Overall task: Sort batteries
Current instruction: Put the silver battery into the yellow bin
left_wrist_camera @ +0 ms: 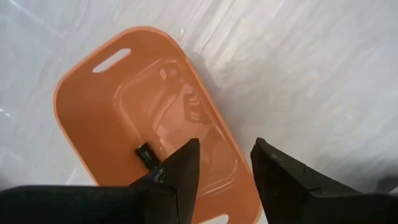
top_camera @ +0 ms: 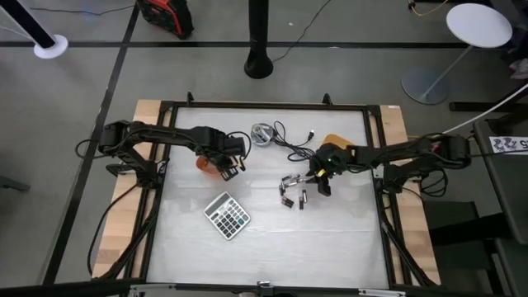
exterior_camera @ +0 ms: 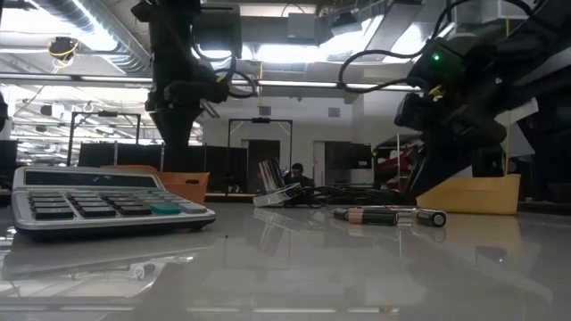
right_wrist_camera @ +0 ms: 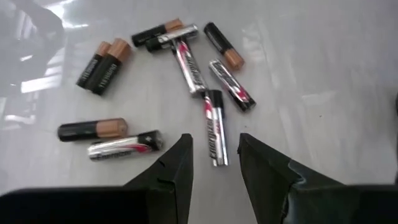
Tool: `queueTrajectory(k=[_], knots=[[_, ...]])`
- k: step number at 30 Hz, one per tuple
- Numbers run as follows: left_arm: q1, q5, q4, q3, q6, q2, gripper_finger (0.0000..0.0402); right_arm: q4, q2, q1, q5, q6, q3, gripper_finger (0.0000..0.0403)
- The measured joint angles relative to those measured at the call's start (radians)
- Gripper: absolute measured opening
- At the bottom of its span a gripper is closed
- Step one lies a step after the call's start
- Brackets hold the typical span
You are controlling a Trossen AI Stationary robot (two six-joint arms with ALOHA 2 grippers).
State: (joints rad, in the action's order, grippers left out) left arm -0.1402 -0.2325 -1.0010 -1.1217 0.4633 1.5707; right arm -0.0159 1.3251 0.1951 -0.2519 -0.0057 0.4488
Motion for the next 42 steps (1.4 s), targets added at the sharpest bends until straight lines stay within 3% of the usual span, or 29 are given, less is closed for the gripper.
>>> queueTrajectory(k=[13,22,34,42], knots=[[0.0,0.0,0.004,0.0,0.0,0.0,0.0137,-0.033,0.114,0.001,0.006,0.0,0.002,0.0127],[0.0,0.0,0.026,0.0,0.001,0.0,0.0137,-0.065,0.122,0.0,0.006,0.0,0.001,0.0126],[0.0,0.0,0.026,0.0,0.001,0.0,0.0137,-0.069,0.123,0.001,0.013,0.001,0.001,0.0023],[0.0,0.0,0.029,0.0,0.001,0.0,0.0137,-0.04,0.126,0.001,0.008,0.028,0.024,0.003]])
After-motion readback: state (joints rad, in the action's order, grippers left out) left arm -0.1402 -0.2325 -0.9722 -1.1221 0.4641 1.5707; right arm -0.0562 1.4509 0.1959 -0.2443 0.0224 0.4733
